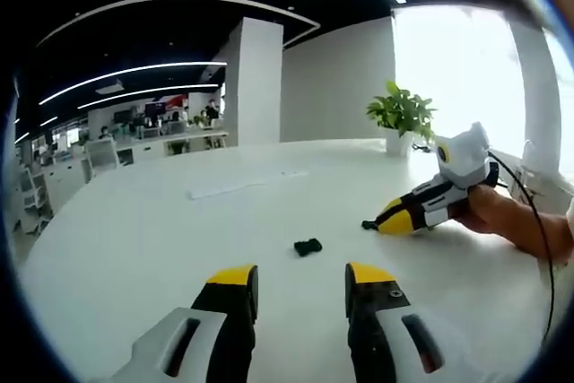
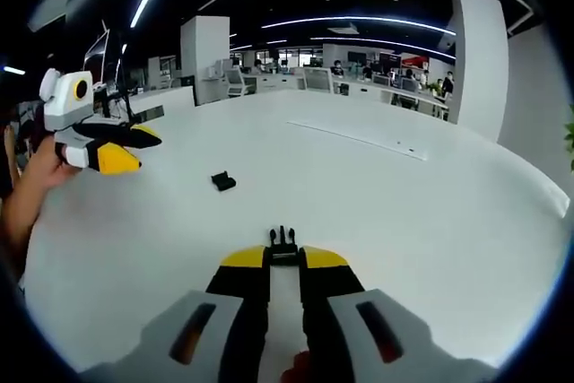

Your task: Snap the two parts of the plastic buckle together until the buckle closes and remains connected.

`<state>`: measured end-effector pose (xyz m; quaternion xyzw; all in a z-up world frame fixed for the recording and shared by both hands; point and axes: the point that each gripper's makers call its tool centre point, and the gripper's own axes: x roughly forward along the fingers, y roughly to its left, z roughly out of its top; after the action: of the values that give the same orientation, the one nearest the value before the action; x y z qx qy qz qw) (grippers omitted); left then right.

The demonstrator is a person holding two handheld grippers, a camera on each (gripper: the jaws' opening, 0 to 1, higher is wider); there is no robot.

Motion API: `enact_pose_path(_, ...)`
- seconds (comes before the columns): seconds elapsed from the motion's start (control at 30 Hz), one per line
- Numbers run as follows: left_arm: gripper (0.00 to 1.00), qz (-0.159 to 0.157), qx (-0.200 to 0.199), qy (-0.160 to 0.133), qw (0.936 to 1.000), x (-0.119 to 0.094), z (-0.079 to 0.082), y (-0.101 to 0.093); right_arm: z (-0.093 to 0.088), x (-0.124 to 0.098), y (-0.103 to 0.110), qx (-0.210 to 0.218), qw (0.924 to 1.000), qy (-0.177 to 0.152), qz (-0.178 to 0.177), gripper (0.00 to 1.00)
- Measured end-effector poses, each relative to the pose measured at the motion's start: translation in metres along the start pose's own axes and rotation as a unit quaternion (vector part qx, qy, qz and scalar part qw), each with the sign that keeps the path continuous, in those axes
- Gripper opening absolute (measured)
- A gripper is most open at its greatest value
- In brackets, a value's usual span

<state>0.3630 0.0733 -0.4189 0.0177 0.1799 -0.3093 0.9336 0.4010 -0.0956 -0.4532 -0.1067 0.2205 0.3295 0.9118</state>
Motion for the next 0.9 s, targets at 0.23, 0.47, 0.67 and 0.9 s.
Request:
enact_pose_path(0.23,0.39,-0.018,0.032,0.013,0.9992,0.007,-0.001,-0.003,0.0,-0.001,0.0,0.001,1.0,-0.001,0.0,0.13)
enact_pose_path(0.47,0.38,-0.041,0.051,0.019,0.9977,0.013,0.001,-0.007,-0.001,-0.001,-0.001,0.0,1.0,-0.002,0.001,0.13)
enact_pose_path(0.67,0.38,-0.053,0.07,0.032,0.9956,0.021,0.002,-0.005,-0.001,0.0,-0.001,-0.001,1.0,-0.002,0.001,0.13)
enact_pose_path(0.9,0.38,-0.074,0.072,0.03,0.9942,0.026,0.004,-0.004,-0.001,0.0,0.0,-0.002,1.0,-0.003,0.002,0.13)
